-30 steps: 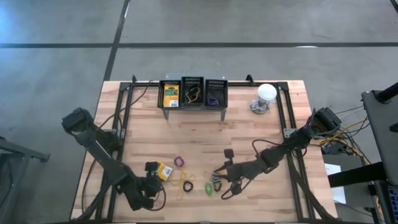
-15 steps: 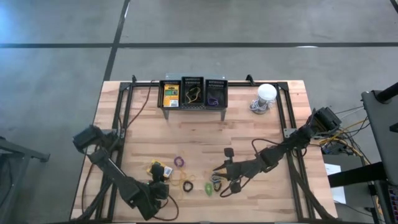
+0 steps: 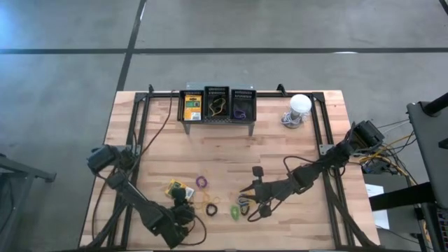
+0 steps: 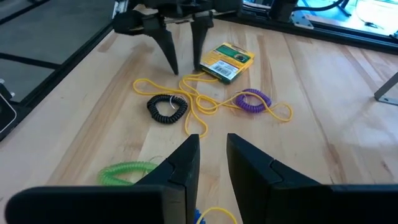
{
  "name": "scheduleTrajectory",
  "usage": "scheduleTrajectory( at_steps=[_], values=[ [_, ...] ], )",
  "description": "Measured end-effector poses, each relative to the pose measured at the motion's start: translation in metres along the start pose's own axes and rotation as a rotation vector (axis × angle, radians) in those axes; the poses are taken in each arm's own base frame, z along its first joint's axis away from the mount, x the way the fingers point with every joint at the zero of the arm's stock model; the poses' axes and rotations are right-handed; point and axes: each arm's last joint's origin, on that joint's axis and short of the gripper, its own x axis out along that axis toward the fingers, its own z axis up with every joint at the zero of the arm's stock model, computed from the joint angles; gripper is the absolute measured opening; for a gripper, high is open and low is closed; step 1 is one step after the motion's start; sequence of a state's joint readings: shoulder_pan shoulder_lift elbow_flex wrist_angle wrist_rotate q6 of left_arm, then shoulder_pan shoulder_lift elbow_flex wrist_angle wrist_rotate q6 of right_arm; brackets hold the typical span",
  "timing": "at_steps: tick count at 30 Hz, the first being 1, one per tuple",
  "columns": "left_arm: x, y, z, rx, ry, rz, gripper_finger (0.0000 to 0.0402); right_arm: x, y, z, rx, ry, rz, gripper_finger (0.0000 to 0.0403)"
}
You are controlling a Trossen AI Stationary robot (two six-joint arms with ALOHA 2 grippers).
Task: Pick & Place Office Desk Supplies
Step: Put the yellow crayon box into the left black basket
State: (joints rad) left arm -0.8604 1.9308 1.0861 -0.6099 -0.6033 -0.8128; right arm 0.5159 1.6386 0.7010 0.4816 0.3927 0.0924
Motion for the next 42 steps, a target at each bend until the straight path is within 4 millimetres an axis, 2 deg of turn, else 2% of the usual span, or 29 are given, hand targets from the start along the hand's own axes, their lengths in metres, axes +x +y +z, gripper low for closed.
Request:
scheduleTrajectory(
  at_steps=[9, 14, 22, 32, 37, 42],
  values=[
    [-0.003, 0.005, 0.006, 0.223, 0.074, -0.001, 0.0206, 0.0, 0.0, -0.001, -0.001, 0.007, -0.001, 0.0067],
    [-0.006, 0.01, 0.004, 0.253, 0.13, 0.038, 0.0221, 0.0, 0.0, -0.001, -0.001, 0.008, -0.001, 0.0066],
    [-0.003, 0.018, -0.007, 0.266, 0.168, 0.109, 0.0205, 0.0, 0.0, -0.002, 0.002, 0.008, 0.0, 0.0077],
    [0.001, 0.032, -0.022, 0.328, 0.197, 0.261, 0.0155, 0.0, 0.0, -0.002, 0.002, 0.009, -0.001, 0.0066],
    [0.004, 0.041, -0.034, 0.199, 0.22, 0.337, 0.0128, 0.0, 0.0, -0.002, 0.004, 0.009, -0.001, 0.0063],
    [-0.015, 0.06, -0.029, -0.234, 0.215, 0.471, 0.0109, 0.0, -0.001, -0.002, 0.002, 0.008, -0.002, 0.0066]
  ],
)
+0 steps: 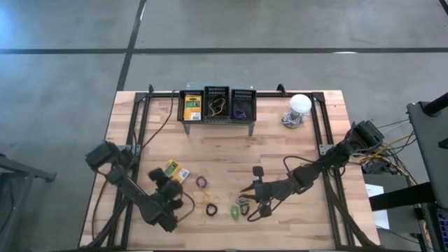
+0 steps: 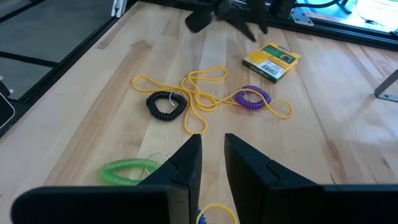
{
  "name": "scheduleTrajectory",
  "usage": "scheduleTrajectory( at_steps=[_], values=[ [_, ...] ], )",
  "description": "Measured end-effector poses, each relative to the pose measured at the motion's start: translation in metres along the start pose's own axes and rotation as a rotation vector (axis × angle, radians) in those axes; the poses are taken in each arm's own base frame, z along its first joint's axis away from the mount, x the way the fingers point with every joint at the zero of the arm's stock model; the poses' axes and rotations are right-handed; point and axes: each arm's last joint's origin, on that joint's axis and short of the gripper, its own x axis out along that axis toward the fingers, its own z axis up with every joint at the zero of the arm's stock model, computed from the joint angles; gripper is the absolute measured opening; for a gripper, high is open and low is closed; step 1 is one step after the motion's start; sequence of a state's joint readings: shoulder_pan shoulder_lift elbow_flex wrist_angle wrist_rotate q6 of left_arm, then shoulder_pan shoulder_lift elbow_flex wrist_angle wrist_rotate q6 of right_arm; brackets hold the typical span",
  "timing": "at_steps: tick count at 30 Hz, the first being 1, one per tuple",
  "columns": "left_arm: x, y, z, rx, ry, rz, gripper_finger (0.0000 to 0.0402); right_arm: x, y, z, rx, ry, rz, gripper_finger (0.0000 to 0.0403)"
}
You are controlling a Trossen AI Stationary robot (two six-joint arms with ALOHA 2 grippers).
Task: Pick & Place Office Desk Supplies
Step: Put the yellow crayon box into the left black basket
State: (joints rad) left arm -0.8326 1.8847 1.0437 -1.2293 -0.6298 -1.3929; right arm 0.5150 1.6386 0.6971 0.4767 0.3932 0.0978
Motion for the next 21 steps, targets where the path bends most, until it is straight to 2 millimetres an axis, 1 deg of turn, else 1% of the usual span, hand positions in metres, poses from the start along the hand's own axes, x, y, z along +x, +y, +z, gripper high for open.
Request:
scheduleTrajectory(
  at_steps=[2, 5, 8, 11, 13, 15, 17, 19, 21],
  values=[
    [-0.002, 0.01, -0.001, -0.112, 0.068, -0.018, 0.0102, 0.0, -0.001, 0.0, 0.003, 0.0, -0.002, 0.0064],
    [-0.001, 0.021, -0.007, -0.209, 0.142, -0.093, 0.0087, 0.0, -0.001, 0.0, 0.006, 0.0, -0.003, 0.0064],
    [0.011, 0.025, -0.015, -0.314, 0.161, -0.211, 0.0068, 0.0, -0.001, 0.0, 0.008, 0.0, -0.003, 0.0066],
    [0.028, 0.022, -0.019, -0.428, 0.12, -0.376, 0.0047, 0.0, -0.001, 0.0, 0.009, -0.001, -0.003, 0.0069],
    [0.041, 0.023, -0.019, -0.494, 0.028, -0.439, 0.0034, 0.0, -0.001, 0.0, 0.009, 0.0, -0.003, 0.0071],
    [0.052, 0.018, -0.01, -0.617, -0.122, -0.488, 0.0023, 0.0, -0.001, 0.0, 0.01, -0.001, -0.003, 0.0073],
    [0.062, 0.021, 0.001, -0.694, -0.325, -0.444, 0.0014, 0.0, -0.001, 0.001, 0.011, -0.004, -0.004, 0.0073],
    [0.063, 0.021, 0.019, -0.701, -0.469, -0.423, 0.0007, 0.001, -0.002, 0.001, 0.012, -0.005, -0.006, 0.0071],
    [0.066, 0.025, 0.033, -0.597, -0.526, -0.394, 0.0005, 0.001, -0.002, 0.001, 0.01, -0.005, -0.007, 0.0068]
  ],
)
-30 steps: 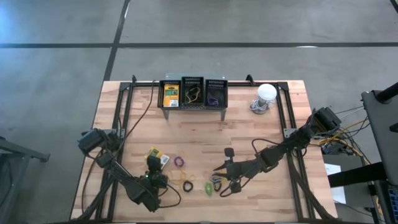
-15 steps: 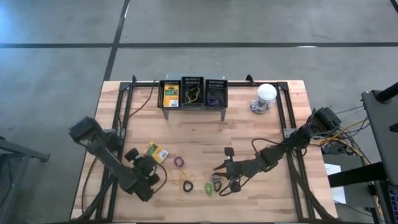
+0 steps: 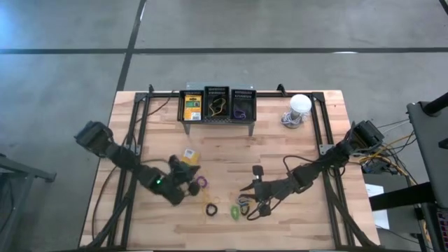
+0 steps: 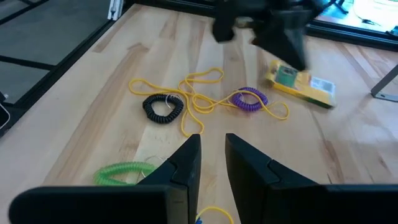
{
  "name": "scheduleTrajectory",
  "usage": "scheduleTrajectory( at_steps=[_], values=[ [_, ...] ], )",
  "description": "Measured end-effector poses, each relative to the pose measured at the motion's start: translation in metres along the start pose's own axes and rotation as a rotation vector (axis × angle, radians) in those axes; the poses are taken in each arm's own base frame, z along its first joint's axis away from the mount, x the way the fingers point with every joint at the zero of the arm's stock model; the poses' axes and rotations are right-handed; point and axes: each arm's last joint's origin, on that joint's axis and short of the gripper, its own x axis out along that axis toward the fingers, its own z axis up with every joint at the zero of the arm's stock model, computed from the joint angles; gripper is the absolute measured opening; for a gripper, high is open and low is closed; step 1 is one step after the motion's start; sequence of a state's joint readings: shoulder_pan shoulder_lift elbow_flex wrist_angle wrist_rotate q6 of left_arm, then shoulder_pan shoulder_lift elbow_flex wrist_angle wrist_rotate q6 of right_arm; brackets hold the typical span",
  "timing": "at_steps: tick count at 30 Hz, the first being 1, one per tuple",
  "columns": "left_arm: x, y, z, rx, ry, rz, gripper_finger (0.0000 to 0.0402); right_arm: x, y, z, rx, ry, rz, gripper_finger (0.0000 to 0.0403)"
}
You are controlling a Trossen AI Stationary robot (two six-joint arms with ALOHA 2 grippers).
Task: Pick & Place Office Desk Supplies
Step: Put the yellow crayon box into the left black basket
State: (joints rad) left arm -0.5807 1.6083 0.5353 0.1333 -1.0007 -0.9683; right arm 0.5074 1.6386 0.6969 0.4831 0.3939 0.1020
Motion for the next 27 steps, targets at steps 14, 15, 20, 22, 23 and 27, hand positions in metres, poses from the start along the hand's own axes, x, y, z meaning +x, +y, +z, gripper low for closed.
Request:
scheduleTrajectory(
  at_steps=[14, 15, 20, 22, 23, 27],
  values=[
    [-0.033, -0.002, 0.015, 0.787, 0.501, -0.169, 0.0008, 0.0, -0.003, -0.004, 0.018, 0.014, -0.009, 0.0071],
    [-0.035, 0.003, 0.012, 0.802, 0.514, -0.14, 0.0013, 0.0, -0.004, -0.004, 0.02, 0.014, -0.012, 0.0071],
    [-0.034, 0.017, 0.0, 0.822, 0.55, -0.096, 0.0075, 0.001, -0.006, -0.004, 0.025, 0.013, -0.018, 0.0064],
    [-0.033, 0.022, -0.003, 0.838, 0.529, -0.07, 0.0108, 0.001, -0.006, -0.004, 0.025, 0.013, -0.017, 0.0062],
    [-0.032, 0.024, -0.003, 0.844, 0.505, -0.053, 0.0125, 0.001, -0.006, -0.004, 0.025, 0.012, -0.017, 0.0061],
    [-0.029, 0.03, -0.005, 0.872, 0.4, 0.021, 0.0179, 0.001, -0.006, -0.004, 0.022, 0.012, -0.017, 0.0059]
  ],
)
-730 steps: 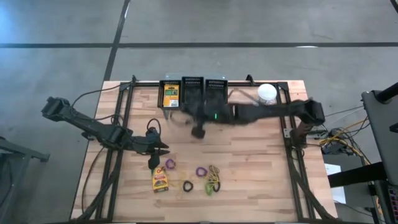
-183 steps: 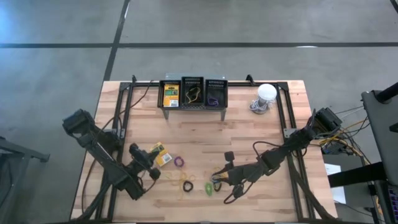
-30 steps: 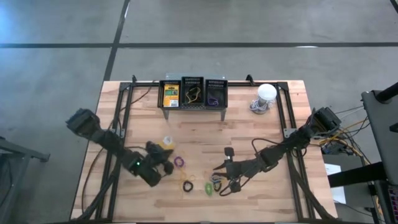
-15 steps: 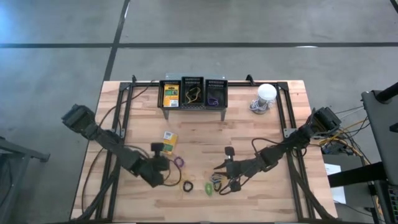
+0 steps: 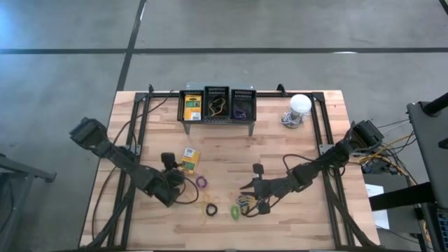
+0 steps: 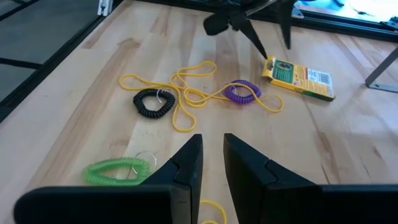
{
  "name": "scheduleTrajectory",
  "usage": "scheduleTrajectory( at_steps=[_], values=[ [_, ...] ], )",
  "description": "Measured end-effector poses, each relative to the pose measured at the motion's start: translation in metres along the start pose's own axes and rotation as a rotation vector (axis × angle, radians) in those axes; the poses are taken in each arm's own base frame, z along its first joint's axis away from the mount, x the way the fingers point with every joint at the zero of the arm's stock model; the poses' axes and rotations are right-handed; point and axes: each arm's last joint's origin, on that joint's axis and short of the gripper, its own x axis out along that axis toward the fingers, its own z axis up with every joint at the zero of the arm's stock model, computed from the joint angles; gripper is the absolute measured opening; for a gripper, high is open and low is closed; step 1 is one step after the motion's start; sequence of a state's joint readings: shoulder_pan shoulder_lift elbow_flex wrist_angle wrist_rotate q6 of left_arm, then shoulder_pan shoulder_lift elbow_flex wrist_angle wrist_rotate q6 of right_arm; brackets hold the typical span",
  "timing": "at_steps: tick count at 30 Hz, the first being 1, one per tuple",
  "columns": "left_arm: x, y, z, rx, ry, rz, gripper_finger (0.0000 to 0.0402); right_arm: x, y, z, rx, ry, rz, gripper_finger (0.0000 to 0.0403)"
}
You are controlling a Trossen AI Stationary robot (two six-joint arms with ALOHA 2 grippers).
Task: Pick & Place Office Desk Supplies
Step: Put the yellow crayon box into the left black basket
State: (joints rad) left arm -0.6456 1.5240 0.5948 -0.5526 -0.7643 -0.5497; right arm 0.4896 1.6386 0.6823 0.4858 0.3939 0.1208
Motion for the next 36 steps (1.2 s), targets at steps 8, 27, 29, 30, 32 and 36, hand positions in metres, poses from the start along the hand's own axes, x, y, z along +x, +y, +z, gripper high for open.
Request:
scheduleTrajectory(
  at_steps=[8, 27, 29, 30, 32, 36],
  values=[
    [0.014, -0.003, -0.018, 0.089, -0.037, 0.002, 0.0216, 0.0, 0.0, 0.0, 0.002, 0.0, 0.0, 0.0064],
    [0.012, -0.009, -0.004, 0.032, -0.072, -0.074, 0.0156, 0.0, 0.0, 0.0, -0.001, 0.001, 0.0, 0.0063],
    [0.005, -0.012, 0.006, 0.013, -0.1, -0.099, 0.0156, 0.0, 0.0, 0.0, 0.0, 0.0, 0.0, 0.006],
    [0.002, -0.013, 0.012, 0.005, -0.114, -0.109, 0.0156, 0.0, 0.0, 0.0, -0.001, 0.001, 0.0, 0.0059],
    [-0.002, -0.015, 0.018, 0.023, -0.129, -0.125, 0.0158, 0.0, 0.0, 0.0, -0.001, 0.001, 0.0, 0.0059],
    [-0.006, -0.015, 0.02, 0.092, -0.103, -0.149, 0.0165, 0.0, 0.0, 0.0, 0.003, 0.001, 0.0, 0.0062]
  ],
)
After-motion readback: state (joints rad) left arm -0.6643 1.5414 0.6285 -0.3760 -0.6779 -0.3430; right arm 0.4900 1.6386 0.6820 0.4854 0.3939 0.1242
